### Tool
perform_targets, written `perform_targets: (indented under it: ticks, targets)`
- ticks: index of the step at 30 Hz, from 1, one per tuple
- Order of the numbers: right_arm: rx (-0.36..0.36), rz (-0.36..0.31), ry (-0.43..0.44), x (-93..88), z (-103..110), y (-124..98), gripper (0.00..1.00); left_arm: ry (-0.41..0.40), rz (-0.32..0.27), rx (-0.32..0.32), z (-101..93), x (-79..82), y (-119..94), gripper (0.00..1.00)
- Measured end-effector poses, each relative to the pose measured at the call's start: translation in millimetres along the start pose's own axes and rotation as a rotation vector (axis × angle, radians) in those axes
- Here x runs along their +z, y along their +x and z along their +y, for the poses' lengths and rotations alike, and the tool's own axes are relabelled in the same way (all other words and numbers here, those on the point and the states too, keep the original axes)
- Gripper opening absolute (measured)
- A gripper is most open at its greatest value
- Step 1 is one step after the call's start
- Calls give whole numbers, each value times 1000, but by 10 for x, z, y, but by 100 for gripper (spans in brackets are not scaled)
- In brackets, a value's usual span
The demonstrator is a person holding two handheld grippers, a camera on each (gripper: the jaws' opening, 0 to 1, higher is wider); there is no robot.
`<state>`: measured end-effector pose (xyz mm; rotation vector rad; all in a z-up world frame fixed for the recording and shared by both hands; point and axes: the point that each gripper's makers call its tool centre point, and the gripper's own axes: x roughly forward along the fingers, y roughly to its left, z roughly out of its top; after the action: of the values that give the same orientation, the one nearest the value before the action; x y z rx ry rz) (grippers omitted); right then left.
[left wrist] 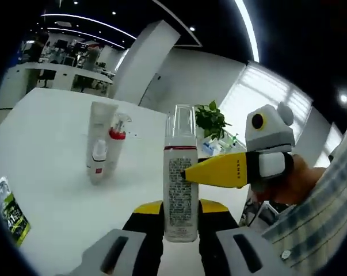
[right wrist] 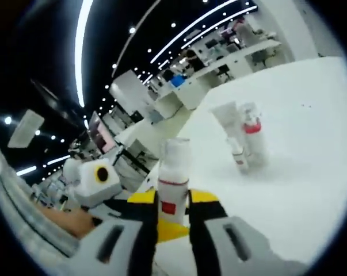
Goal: Arrange the skincare products in the storage area until every visible bottle or jar stands upright without overlapping.
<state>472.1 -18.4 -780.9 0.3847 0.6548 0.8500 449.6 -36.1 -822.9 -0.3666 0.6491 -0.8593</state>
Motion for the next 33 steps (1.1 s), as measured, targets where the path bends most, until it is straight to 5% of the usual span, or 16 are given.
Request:
perform_targets:
  ticks: [14, 33]
  targets:
    - [-34, -16, -97, 24, 29, 205, 15, 19, 41, 62, 314, -87, -167, 26]
    - [-295, -157, -251, 120, -702, 325, 16, -16, 96, 185, 799, -293, -695, 26]
